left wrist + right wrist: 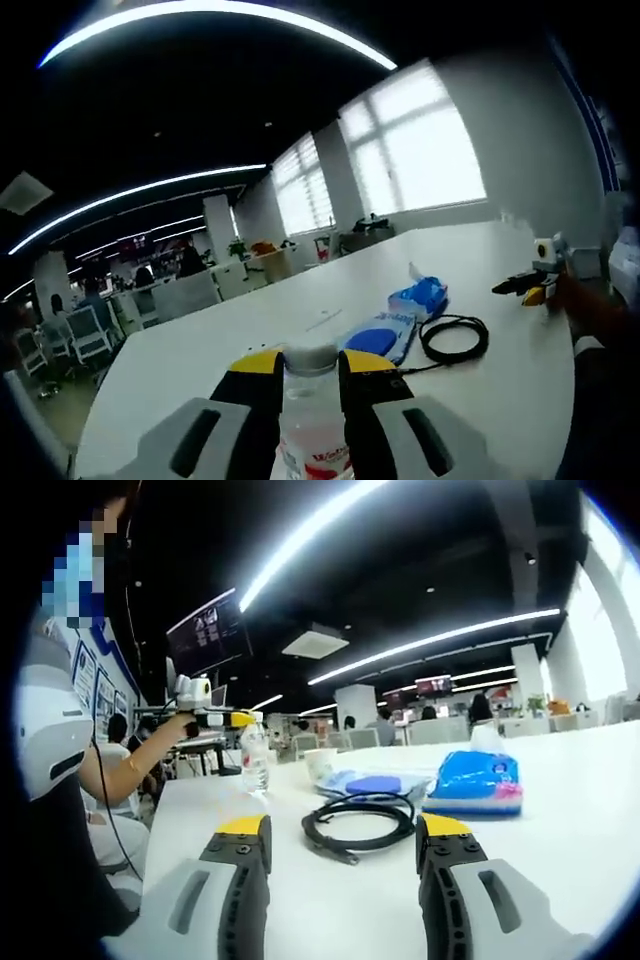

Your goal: Arrange the tabletop items into an orderly group along one side of the table until the central work area is clear of visible clutter.

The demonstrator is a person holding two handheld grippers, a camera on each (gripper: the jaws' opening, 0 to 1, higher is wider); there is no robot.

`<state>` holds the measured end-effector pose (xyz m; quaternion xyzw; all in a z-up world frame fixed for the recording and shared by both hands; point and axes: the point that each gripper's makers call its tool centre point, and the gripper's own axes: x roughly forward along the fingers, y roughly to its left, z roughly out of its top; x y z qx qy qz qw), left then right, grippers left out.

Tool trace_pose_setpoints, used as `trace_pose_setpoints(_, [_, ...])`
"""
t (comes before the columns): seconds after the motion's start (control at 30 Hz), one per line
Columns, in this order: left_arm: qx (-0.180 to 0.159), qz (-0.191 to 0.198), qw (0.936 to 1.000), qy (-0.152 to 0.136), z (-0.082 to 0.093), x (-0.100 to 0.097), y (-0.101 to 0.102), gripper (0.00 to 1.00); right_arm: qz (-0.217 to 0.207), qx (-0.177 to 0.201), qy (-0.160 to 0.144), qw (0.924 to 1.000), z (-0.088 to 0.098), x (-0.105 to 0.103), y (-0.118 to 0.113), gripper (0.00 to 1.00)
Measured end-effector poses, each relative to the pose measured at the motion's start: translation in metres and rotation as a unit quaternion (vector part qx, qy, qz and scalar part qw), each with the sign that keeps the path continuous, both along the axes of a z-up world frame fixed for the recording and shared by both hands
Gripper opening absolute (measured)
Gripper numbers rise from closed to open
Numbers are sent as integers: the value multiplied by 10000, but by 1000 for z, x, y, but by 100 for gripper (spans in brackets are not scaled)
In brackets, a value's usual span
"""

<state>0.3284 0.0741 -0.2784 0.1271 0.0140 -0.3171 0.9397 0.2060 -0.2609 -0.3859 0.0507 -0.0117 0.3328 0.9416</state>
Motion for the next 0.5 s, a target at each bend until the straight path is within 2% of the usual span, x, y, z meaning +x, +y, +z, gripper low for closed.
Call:
trace_pose_setpoints(0.07, [-8, 3, 10000, -2, 0, 0, 0, 20, 0, 0, 1, 10000, 0, 0, 0, 52])
trace_pose_setpoints(0.1, [-163, 25, 9999, -22, 0, -2, 5, 20, 31, -56, 18, 10000, -2, -1, 2, 51])
trace_pose_setpoints(0.17, [-215, 53, 9997, -50, 0, -4, 8, 20, 50, -186, 24, 9998, -5, 0, 4, 50])
trace_pose_setpoints(0.33, [-382, 191, 9991, -35, 0, -4, 18, 20, 109, -265, 7, 9996, -6, -2, 6, 51])
trace_pose_setpoints(0.5, [-354, 218, 9991, -123, -1, -3, 22, 21, 62, -303, 9, 9995, -7, -1, 5, 52])
